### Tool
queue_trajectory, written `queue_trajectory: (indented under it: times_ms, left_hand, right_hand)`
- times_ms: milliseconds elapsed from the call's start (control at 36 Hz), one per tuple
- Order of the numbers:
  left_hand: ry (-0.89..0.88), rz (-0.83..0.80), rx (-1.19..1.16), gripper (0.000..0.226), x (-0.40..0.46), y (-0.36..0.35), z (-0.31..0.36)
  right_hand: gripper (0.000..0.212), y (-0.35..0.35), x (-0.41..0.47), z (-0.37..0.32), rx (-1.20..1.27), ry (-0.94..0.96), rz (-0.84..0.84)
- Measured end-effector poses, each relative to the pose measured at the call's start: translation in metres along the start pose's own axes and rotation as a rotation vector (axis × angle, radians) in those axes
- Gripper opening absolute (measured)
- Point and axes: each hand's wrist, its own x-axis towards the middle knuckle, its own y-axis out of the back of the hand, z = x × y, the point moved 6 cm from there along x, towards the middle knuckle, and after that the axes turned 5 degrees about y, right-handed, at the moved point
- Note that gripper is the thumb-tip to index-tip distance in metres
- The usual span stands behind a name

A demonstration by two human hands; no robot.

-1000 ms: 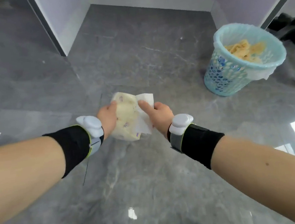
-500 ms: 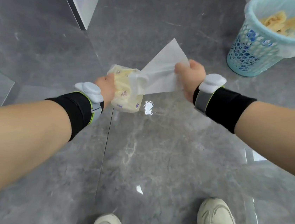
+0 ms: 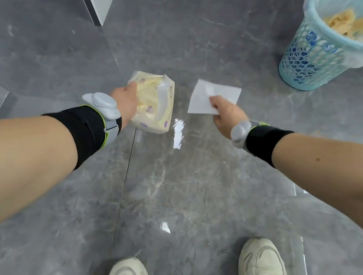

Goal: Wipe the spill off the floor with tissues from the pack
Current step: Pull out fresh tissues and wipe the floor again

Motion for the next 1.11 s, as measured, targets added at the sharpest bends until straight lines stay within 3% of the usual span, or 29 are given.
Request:
queue_trajectory:
  times_ms: [56, 111, 194, 361, 583, 889, 1028, 1111]
  left_hand:
    - [0.005, -0.016, -0.018, 0.049, -0.001, -0.001, -0.004]
    - [0.016, -0.023, -0.026, 0.048, -0.001, -0.001, -0.010]
    - [0.031, -0.021, -0.049, 0.044, 0.002, 0.001, -0.018]
    - [0.056, -0.001, -0.004, 0.043, 0.003, 0.005, -0.023]
    - [0.070, -0.035, -0.002, 0.052, -0.001, -0.005, -0.019]
    - [0.053, -0.117, -0.036, 0.046, -0.015, -0.033, 0.006]
    - [0.053, -0.147, -0.056, 0.051, -0.020, -0.044, 0.014]
    - [0.047, -0.167, -0.074, 0.050, -0.023, -0.048, 0.016]
  right_hand:
    - [0.047, -0.034, -0.010, 0.011, -0.053, -0.029, -0.180]
    - [0.065, -0.059, -0.020, 0.024, -0.046, -0.073, -0.315]
    - [0.082, -0.082, -0.026, 0.037, -0.127, -0.035, -0.401]
    - [0.062, -0.101, -0.027, 0.044, -0.305, 0.007, -0.378]
    - [0.068, -0.118, -0.069, 0.033, -0.319, 0.100, -0.345]
    - [0.068, -0.126, -0.177, -0.014, -0.214, 0.334, -0.374]
    - [0.055, -0.110, -0.186, -0.027, -0.111, 0.291, -0.363]
    - [0.033, -0.081, -0.153, -0.032, -0.108, 0.230, -0.287]
